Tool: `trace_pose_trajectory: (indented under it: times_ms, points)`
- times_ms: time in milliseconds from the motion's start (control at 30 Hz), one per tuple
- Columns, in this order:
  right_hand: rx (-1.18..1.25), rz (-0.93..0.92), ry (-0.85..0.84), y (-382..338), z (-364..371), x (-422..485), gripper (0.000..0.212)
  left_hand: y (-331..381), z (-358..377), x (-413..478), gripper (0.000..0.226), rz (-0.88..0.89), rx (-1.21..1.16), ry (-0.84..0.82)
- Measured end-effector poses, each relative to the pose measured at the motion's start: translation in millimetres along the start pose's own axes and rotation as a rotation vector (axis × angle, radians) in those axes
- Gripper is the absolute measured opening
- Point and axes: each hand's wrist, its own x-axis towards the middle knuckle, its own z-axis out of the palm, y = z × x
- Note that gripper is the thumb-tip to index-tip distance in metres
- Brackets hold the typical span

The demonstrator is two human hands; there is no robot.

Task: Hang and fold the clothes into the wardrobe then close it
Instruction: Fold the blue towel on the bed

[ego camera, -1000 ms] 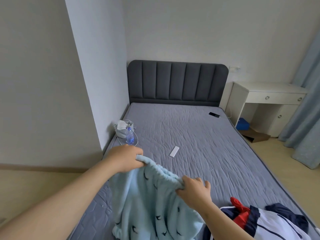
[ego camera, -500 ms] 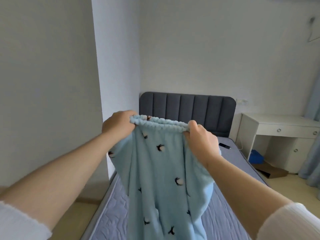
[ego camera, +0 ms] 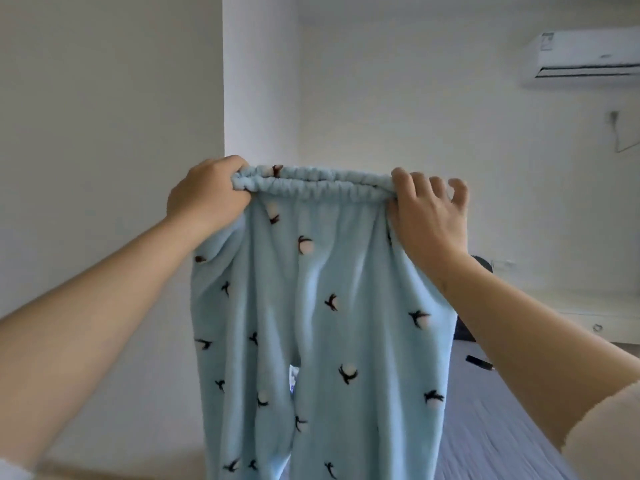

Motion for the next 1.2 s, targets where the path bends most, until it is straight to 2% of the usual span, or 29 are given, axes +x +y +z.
trace_pose_trajectory:
  times_ms: [33,100,167,267,333,400,467,533,567,633,700,767,833,900,933,1000,1067,1100,1200]
  points:
    - [0.027,-0.035,-0.028,3.0,1.5,-7.9,0.033,-6.5,-2.0,-7.2,0.004,-0.01,-0.091,-0.09]
    - [0.111,-0.088,-0.211,8.7,8.4,-28.9,0.037,-20.4,0.1,-30.4,0.01,-0.052,-0.302,-0.363]
    - [0.228,-0.112,-0.475,11.7,19.6,-55.9,0.033,-34.7,10.4,-58.4,0.011,-0.06,-0.291,-0.662]
    - [0.467,0.013,-0.773,11.3,28.3,-102.2,0.03,-57.5,32.7,-99.2,0.01,-0.122,-0.224,-1.032]
    - [0.517,0.001,-0.912,12.3,33.0,-132.3,0.042,-73.6,43.2,-121.5,0.012,-0.196,-0.241,-1.191]
    - [0.418,-0.156,-1.017,11.1,35.1,-154.7,0.059,-83.1,46.5,-140.4,0.014,-0.267,-0.262,-1.274]
    - [0.317,-0.345,-1.023,7.3,37.5,-172.9,0.066,-89.5,49.9,-156.9,0.02,-0.387,-0.326,-1.285]
    - [0.275,-0.392,-1.025,1.4,43.4,-190.3,0.052,-96.9,63.3,-172.6,0.028,-0.563,-0.399,-1.265]
    - [0.275,-0.344,-1.069,-2.0,47.0,-198.0,0.042,-97.4,73.6,-182.0,0.029,-0.647,-0.398,-1.258]
    - [0.359,-0.121,-1.238,-9.6,53.0,-213.7,0.031,-91.8,99.3,-207.5,0.027,-0.772,-0.307,-1.253]
    - [0.507,0.2,-1.382,-14.0,58.3,-231.0,0.03,-78.8,122.9,-237.1,0.037,-0.915,-0.287,-1.232]
    - [0.655,0.6,-1.45,-17.7,58.7,-247.0,0.024,-60.0,139.0,-262.8,0.044,-1.081,-0.349,-1.209]
    - [0.786,0.93,-1.455,-22.4,55.9,-257.1,0.029,-38.9,148.4,-279.2,0.033,-1.198,-0.414,-1.147]
    - [0.868,1.11,-1.433,-26.4,55.4,-260.6,0.054,-20.5,158.7,-285.4,0.024,-1.213,-0.467,-1.049]
    - [0.903,1.157,-1.416,-29.8,54.6,-260.1,0.056,-11.1,162.1,-285.0,0.024,-1.174,-0.487,-0.995]
    - [0.984,1.227,-1.368,-37.2,51.9,-255.6,0.041,3.9,169.0,-282.1,0.022,-0.965,-0.458,-0.924]
    - [1.061,1.288,-1.318,-43.4,46.1,-249.2,0.028,15.4,171.2,-277.1,0.024,-0.738,-0.408,-0.945]
    - [1.082,1.3,-1.29,-44.8,43.8,-246.8,0.026,18.9,170.3,-274.4,0.02,-0.684,-0.441,-0.977]
    - [1.137,1.342,-1.209,-41.7,37.5,-243.1,0.024,25.4,159.7,-262.2,0.003,-0.799,-0.737,-1.067]
